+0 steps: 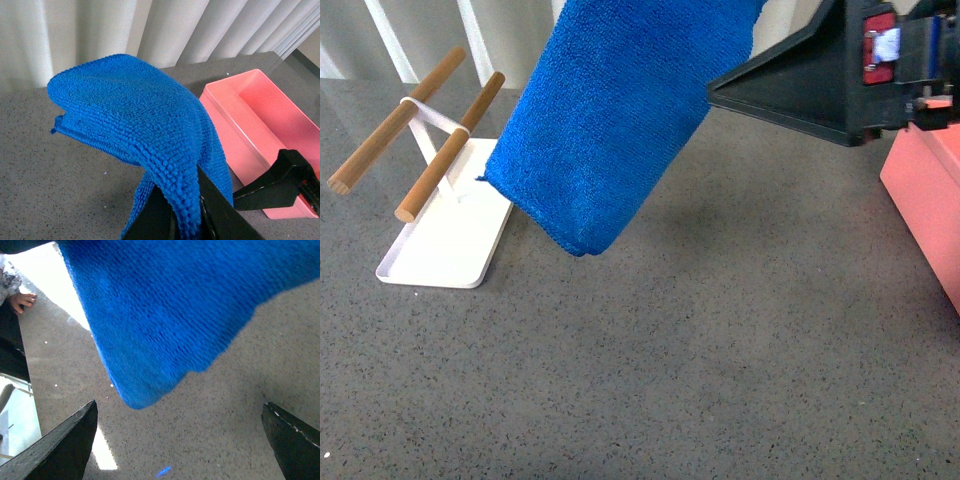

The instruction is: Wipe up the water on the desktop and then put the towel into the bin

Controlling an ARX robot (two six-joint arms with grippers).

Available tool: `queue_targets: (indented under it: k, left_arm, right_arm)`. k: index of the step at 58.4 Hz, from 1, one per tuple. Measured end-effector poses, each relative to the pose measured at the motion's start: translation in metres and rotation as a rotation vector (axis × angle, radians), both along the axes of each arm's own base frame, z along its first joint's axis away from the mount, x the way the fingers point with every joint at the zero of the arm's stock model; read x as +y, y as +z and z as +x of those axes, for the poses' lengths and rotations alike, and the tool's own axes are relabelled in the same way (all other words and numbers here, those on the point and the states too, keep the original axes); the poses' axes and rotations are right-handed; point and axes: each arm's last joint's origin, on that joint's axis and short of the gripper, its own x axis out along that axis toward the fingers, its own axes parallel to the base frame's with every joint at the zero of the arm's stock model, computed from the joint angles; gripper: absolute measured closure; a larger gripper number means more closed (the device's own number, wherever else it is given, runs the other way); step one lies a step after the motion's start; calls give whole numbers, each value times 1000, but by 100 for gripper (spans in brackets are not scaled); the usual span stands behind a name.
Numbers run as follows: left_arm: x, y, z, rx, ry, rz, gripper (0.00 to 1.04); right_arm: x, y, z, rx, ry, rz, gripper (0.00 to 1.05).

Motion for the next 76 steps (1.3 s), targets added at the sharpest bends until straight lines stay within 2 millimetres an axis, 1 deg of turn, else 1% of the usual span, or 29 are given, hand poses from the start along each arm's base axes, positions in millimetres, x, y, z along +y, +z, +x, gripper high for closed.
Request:
queue_targets:
  k: [12,18,31,37,40,43,45,52,54,62,65,67,69,76]
  left_arm:
    - [0,0,0,0,0,0,101]
    - [0,0,0,0,0,0,101]
    - [0,0,0,0,1,0,101]
    - [0,0,0,0,1,0,101]
    - [0,0,0,0,1,0,101]
    - [0,0,0,0,1,0,101]
    - [0,0,0,0,1,0,100]
    - [0,0,0,0,0,0,75]
    - [0,0,0,0,0,0,70]
    - [0,0,0,0,0,0,50]
    - [0,0,0,0,0,0,43]
    - [0,0,0,0,0,0,36]
    - [0,0,0,0,0,0,27]
    - [0,0,0,0,0,0,11]
  right_arm:
    - [21,0,22,-37,29,30,7]
    - [35,-1,37,-52,33,53,7]
    - [55,-2,48,-63,26,81,8]
    - [59,0,48,-62,23,103,23]
    - [60,0,48,-59,15,105,28]
    - [61,0,48,-54,-1,109,39]
    - [60,1,48,-54,-10,111,44]
    - [56,-1,48,-36,-41,117,69]
    - [54,-2,46,-29,-47,118,76]
    - [51,-1,44,-22,-60,114,94]
    - [50,-1,43,-19,-67,111,98]
    - [49,0,42,-19,-69,109,99]
    - [48,1,41,-16,-74,106,99]
    - [46,3,39,-14,-79,102,99]
